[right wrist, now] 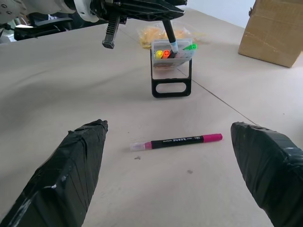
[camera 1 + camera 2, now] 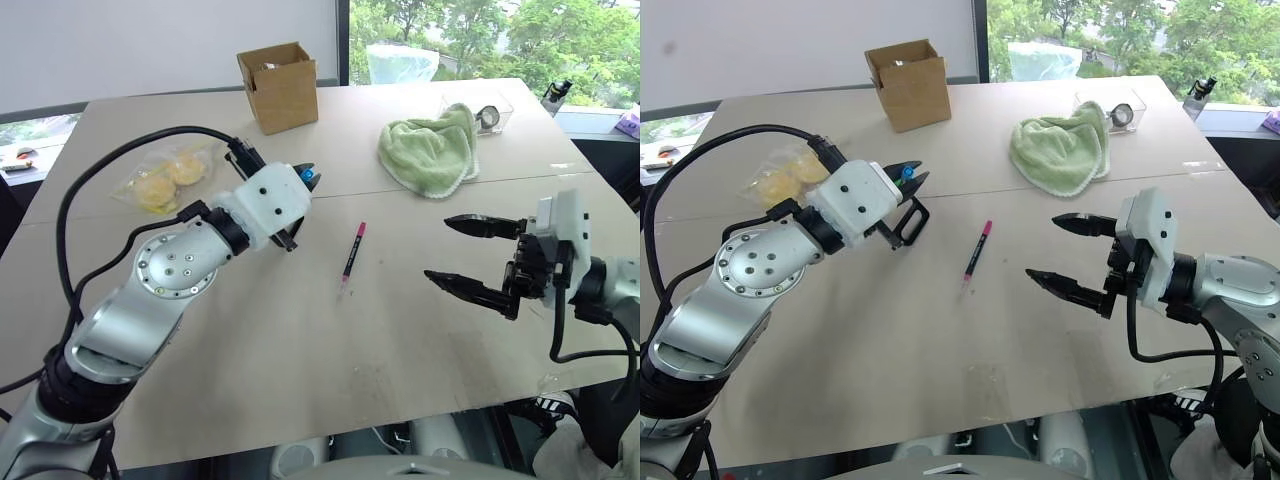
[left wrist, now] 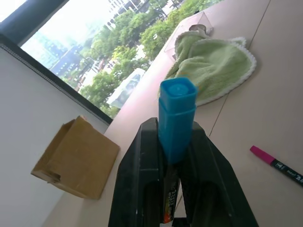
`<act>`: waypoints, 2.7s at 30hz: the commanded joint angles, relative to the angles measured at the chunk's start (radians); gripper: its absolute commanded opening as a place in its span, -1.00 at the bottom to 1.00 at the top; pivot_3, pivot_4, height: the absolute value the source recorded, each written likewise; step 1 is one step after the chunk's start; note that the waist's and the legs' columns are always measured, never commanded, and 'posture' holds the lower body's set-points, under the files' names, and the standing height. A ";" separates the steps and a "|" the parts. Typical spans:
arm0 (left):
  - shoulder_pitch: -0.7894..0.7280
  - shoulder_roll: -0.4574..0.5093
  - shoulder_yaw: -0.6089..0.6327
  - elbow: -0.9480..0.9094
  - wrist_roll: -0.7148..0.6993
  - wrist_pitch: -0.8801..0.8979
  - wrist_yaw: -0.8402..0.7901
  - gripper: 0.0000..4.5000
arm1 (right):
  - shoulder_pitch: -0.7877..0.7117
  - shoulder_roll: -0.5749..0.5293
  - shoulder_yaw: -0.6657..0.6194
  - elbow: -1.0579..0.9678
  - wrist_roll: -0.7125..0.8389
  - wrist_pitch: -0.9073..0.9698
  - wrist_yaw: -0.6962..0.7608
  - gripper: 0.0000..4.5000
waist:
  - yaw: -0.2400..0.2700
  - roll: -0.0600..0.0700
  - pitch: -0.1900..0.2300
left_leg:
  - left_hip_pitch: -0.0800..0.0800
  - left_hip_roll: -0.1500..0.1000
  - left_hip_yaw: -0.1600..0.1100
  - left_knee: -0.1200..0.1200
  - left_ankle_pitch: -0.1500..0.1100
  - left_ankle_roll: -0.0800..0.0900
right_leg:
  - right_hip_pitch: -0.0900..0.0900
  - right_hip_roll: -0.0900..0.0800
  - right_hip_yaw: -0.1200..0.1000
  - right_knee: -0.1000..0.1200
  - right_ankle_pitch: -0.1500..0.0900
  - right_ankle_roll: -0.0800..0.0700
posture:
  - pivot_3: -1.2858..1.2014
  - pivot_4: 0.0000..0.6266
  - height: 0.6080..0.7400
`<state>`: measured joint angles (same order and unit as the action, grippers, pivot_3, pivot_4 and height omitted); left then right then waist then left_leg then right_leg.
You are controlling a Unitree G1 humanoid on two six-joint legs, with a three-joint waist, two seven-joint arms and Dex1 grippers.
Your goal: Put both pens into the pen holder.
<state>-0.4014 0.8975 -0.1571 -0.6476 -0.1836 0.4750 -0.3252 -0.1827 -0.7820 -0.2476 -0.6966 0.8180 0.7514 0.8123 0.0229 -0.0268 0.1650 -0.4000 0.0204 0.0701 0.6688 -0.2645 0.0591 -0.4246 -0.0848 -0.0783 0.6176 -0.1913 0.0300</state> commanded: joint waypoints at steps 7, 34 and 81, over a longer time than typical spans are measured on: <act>-0.059 -0.103 0.071 -0.051 0.002 0.045 -0.069 -1.00 | -0.028 -0.007 0.024 -0.010 -0.001 -0.021 -0.035 0.97 | 0.000 -0.002 0.001 | 0.000 0.000 0.000 0.000 0.000 0.000 | 0.000 0.000 0.000 0.001 0.000 0.001 | 0.03 -0.52 1.00; -0.013 -0.181 0.070 0.079 0.266 0.114 -0.057 -1.00 | -0.067 -0.004 0.005 -0.030 0.085 -0.079 -0.072 0.97 | -0.003 -0.003 0.002 | 0.000 0.000 0.000 0.002 0.000 0.000 | 0.000 0.001 0.000 0.003 0.002 0.004 | 0.03 -0.52 1.00; -0.726 -0.718 -0.116 1.106 -0.596 1.139 0.525 -0.77 | 0.285 -0.073 -0.225 -0.279 0.179 -0.074 -0.319 1.00 | -0.001 -0.006 0.003 | 0.000 -0.002 -0.010 0.010 0.000 0.001 | 0.007 0.000 0.000 0.006 0.002 0.006 | 0.03 -0.52 1.00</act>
<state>-1.1550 0.1909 -0.2457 0.4457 -0.7501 1.5918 0.1993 0.0896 -0.8391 -0.4414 -0.9460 0.9950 0.6956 0.4875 0.0222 -0.0326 0.1678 -0.3998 0.0179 0.0603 0.6783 -0.2646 0.0596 -0.4177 -0.0854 -0.0787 0.6236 -0.1895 0.0362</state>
